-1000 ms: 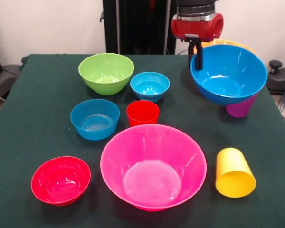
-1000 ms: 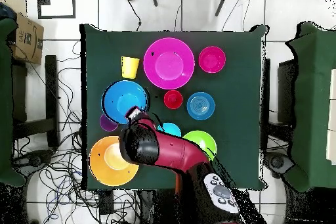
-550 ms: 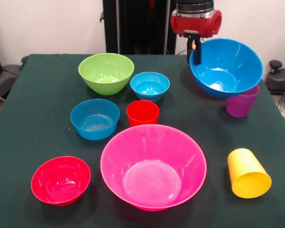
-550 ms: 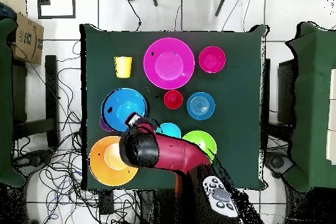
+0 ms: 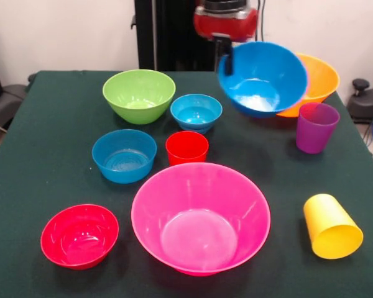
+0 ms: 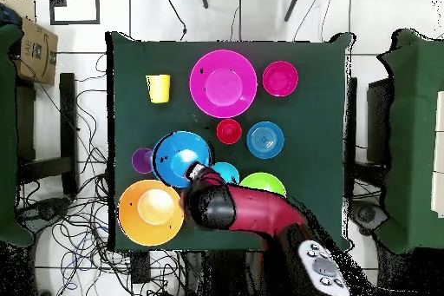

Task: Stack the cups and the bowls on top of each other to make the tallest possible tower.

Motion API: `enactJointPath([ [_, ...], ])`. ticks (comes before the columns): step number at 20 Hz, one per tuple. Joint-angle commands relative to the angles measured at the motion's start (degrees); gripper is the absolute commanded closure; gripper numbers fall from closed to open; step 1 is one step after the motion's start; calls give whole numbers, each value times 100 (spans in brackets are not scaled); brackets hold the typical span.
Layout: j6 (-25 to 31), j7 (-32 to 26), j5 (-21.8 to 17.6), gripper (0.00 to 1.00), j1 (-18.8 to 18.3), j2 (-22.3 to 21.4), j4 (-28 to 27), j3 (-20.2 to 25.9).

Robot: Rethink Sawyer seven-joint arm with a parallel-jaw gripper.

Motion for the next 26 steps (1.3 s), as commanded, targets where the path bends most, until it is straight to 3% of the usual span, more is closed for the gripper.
enactJointPath([
  [1, 381, -1203, -1081, 100, -1165, -84, 561, 794],
  [6, 493, -1196, -1710, 100, -1499, -194, 422, 859],
  [13, 1046, -1378, -2041, 100, -2082, -471, 502, 1429],
  [21, 1168, -1712, -2666, 100, -2702, -287, 1067, 2247],
  [26, 1313, -1769, -3151, 100, -3020, 57, 1121, 2456],
])
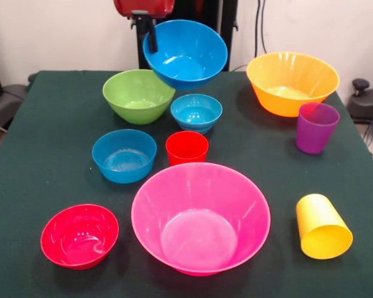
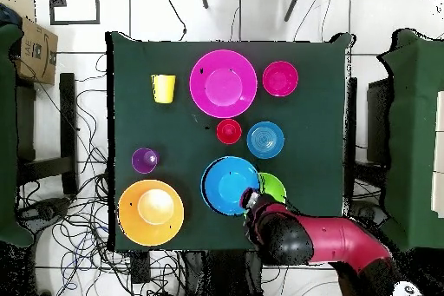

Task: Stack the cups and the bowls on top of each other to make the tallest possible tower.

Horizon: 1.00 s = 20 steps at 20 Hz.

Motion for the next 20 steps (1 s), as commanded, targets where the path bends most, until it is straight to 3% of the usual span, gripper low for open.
enactJointPath([
  [1, 801, -1696, -875, 100, -215, 581, 543, 681],
  [4, 919, -1598, -1223, 100, -273, 729, 520, 659],
  [7, 1331, -1857, -1448, 100, -405, 853, 362, 745],
  [11, 1795, -2219, -1435, 100, -698, 984, 175, 1076],
  [16, 1852, -2095, -1567, 100, -904, 1141, 19, 1203],
  [20, 1686, -1891, -1715, 100, -1029, 1506, -277, 1102],
])
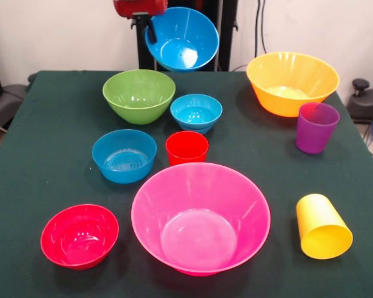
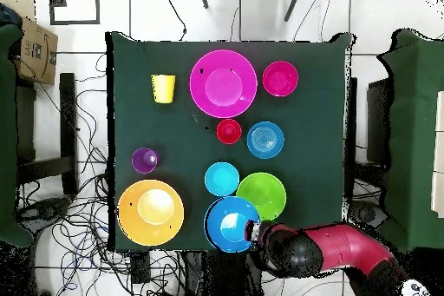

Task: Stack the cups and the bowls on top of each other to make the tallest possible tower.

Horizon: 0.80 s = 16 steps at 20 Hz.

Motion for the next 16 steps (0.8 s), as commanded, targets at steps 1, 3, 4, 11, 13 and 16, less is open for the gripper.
enactJointPath([
  [1, 305, -1373, -520, 100, -39, 815, -546, 306],
  [3, 333, -1324, -434, 100, -37, 912, -701, 329],
  [4, 328, -1310, -401, 100, -44, 955, -748, 354],
  [11, -531, -799, -499, 100, 18, 1212, -1116, 491],
  [13, -668, -805, -645, 100, 125, 1179, -1292, 549],
  [16, -695, -896, -768, 100, 225, 1149, -1514, 606],
])
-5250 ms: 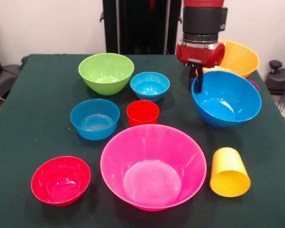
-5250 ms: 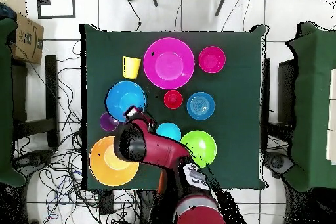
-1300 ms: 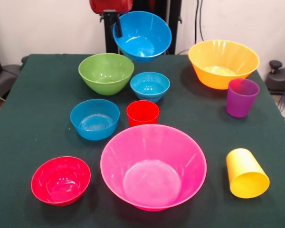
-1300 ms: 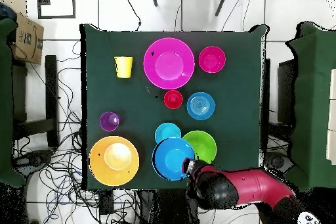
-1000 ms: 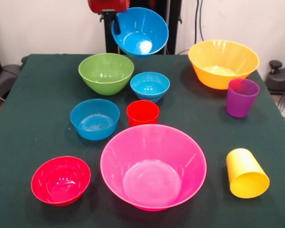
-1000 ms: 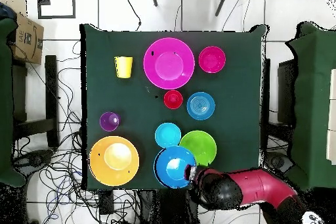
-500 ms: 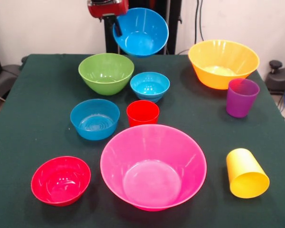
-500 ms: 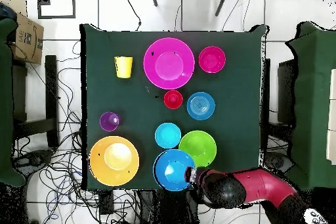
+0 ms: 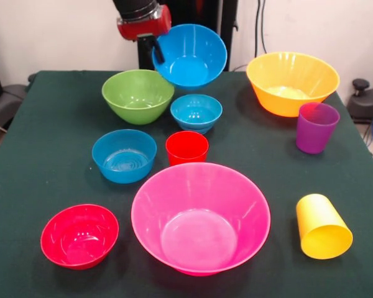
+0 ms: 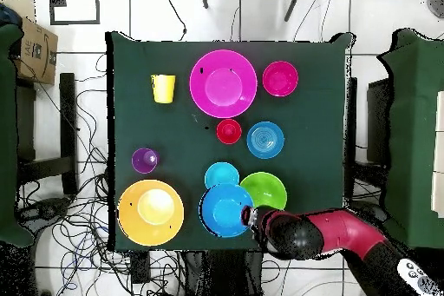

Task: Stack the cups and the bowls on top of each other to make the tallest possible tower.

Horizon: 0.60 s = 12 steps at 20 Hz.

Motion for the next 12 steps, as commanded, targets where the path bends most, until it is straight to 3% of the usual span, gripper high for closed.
enactJointPath([
  [1, -475, -863, -657, 100, 396, 171, -1001, 423],
  [8, -573, -810, -824, 100, 352, 24, -1197, 426],
  [12, -351, -1045, -777, 100, 247, 65, -1423, 520],
])
